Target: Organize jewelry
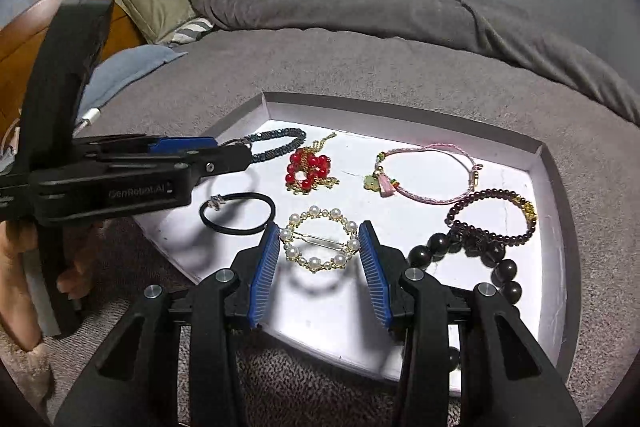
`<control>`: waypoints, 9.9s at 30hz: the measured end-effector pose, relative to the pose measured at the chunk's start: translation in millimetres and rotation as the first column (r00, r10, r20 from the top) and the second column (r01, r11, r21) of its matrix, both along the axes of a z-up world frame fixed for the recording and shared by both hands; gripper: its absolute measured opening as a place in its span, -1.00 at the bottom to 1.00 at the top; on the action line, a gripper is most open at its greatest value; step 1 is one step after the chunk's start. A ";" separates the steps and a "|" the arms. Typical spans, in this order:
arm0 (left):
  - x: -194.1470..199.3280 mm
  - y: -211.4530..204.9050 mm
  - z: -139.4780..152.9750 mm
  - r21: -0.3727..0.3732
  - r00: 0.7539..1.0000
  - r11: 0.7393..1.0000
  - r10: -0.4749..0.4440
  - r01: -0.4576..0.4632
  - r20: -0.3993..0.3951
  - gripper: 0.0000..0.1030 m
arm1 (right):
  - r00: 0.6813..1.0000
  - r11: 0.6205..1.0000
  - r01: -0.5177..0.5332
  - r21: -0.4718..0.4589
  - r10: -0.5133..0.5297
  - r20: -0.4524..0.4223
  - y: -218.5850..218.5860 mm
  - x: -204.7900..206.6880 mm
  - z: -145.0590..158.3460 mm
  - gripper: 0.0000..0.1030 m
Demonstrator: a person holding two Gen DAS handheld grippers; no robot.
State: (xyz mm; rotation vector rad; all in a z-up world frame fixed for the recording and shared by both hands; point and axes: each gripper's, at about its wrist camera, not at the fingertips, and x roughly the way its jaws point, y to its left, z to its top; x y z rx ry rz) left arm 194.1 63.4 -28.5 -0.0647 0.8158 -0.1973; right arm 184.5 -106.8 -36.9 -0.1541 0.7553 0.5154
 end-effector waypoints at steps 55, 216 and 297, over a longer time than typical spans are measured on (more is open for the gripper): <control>-51.6 11.6 24.9 -0.028 0.977 0.989 0.148 -0.145 0.153 0.67 | 0.979 0.989 0.144 0.025 -0.147 0.145 -34.8 -47.9 30.9 0.79; -26.7 -10.6 36.3 -0.100 0.984 0.990 0.110 -0.096 0.139 0.49 | 0.988 0.993 0.066 -0.101 -0.051 0.144 -47.2 -34.7 36.4 0.51; -165.3 -31.4 1.8 0.119 0.961 0.981 0.118 -0.152 0.251 0.86 | 0.930 0.949 0.310 0.053 -0.314 0.189 -80.4 -132.6 9.7 0.89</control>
